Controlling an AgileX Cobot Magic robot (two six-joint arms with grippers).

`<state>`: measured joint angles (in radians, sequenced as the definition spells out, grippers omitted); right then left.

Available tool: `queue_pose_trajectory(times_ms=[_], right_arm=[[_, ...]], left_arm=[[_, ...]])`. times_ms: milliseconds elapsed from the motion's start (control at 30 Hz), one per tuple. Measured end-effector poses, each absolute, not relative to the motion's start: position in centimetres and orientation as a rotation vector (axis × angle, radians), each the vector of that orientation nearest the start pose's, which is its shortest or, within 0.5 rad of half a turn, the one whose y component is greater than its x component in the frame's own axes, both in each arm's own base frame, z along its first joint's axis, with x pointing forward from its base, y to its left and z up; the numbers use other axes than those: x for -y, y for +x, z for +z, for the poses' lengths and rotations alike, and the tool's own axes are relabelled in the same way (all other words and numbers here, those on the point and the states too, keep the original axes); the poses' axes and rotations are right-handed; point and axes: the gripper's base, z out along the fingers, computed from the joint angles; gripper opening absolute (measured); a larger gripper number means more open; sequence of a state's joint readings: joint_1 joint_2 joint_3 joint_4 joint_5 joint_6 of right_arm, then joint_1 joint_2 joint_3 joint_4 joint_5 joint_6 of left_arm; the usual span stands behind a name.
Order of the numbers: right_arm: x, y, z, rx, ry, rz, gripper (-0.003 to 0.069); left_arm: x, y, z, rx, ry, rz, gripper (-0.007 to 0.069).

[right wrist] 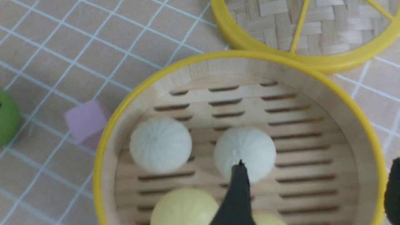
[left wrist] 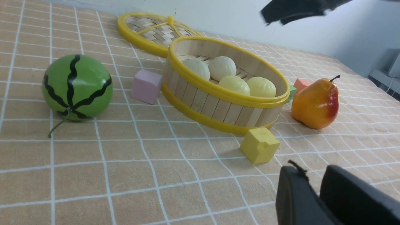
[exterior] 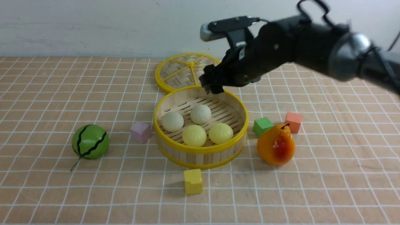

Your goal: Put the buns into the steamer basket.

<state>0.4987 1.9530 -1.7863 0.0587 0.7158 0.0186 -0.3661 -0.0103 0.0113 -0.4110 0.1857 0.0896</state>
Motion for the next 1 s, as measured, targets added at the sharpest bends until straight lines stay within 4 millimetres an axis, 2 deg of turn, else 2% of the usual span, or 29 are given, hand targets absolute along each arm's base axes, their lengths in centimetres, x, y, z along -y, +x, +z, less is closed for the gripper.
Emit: queue_pose_trajectory(times_ms=[33, 67, 133, 233, 267, 300, 333, 467, 533, 567, 600, 667, 867, 1000], right_arm=[[-20.9, 37.8, 33.5, -2.369, -0.553, 0.288, 0.0565], [-20.3, 36.7, 34.5, -2.402, -0.563, 0.276, 0.0554], [-18.5, 33.7, 36.4, -2.498, -0.573, 0.237, 0.0480], [-16.6, 30.2, 37.3, -2.574, -0.566, 0.215, 0.0342], [-16.5, 30.0, 37.4, -2.575, -0.566, 0.215, 0.0342], [-15.6, 28.5, 37.4, -2.592, -0.566, 0.210, 0.0254], [-15.1, 27.4, 37.5, -2.597, -0.565, 0.209, 0.0198], [-12.9, 23.3, 37.8, -2.610, -0.565, 0.208, 0.0006], [-12.0, 21.5, 37.9, -2.629, -0.567, 0.213, -0.0018], [-11.9, 21.4, 38.0, -2.627, -0.567, 0.213, -0.0019], [-11.3, 20.1, 38.4, -2.617, -0.563, 0.228, -0.0022], [-10.8, 19.3, 39.0, -2.593, -0.557, 0.242, -0.0021], [-9.8, 17.2, 40.8, -2.514, -0.542, 0.272, -0.0021], [-9.2, 16.5, 40.9, -2.498, -0.540, 0.261, -0.0021]], left_arm=[[2.6, 4.9, 19.4, -1.684, 0.100, -0.576, 0.0128], [2.6, 4.9, 19.4, -1.684, 0.100, -0.576, 0.0129], [2.6, 4.9, 19.4, -1.684, 0.100, -0.576, 0.0132], [2.6, 4.9, 19.4, -1.684, 0.100, -0.576, 0.0136], [2.6, 4.9, 19.4, -1.684, 0.100, -0.576, 0.0136], [2.6, 4.9, 19.4, -1.684, 0.100, -0.576, 0.0137], [2.6, 4.9, 19.4, -1.684, 0.100, -0.576, 0.0138], [2.6, 4.9, 19.4, -1.684, 0.100, -0.576, 0.0141], [2.6, 4.9, 19.4, -1.684, 0.100, -0.576, 0.0141], [2.6, 4.9, 19.4, -1.684, 0.100, -0.576, 0.0141], [2.6, 4.9, 19.4, -1.685, 0.101, -0.576, 0.0141], [2.6, 4.9, 19.4, -1.685, 0.101, -0.576, 0.0141], [2.6, 4.9, 19.4, -1.685, 0.101, -0.576, 0.0150], [2.6, 4.9, 19.4, -1.686, 0.101, -0.577, 0.0155]])
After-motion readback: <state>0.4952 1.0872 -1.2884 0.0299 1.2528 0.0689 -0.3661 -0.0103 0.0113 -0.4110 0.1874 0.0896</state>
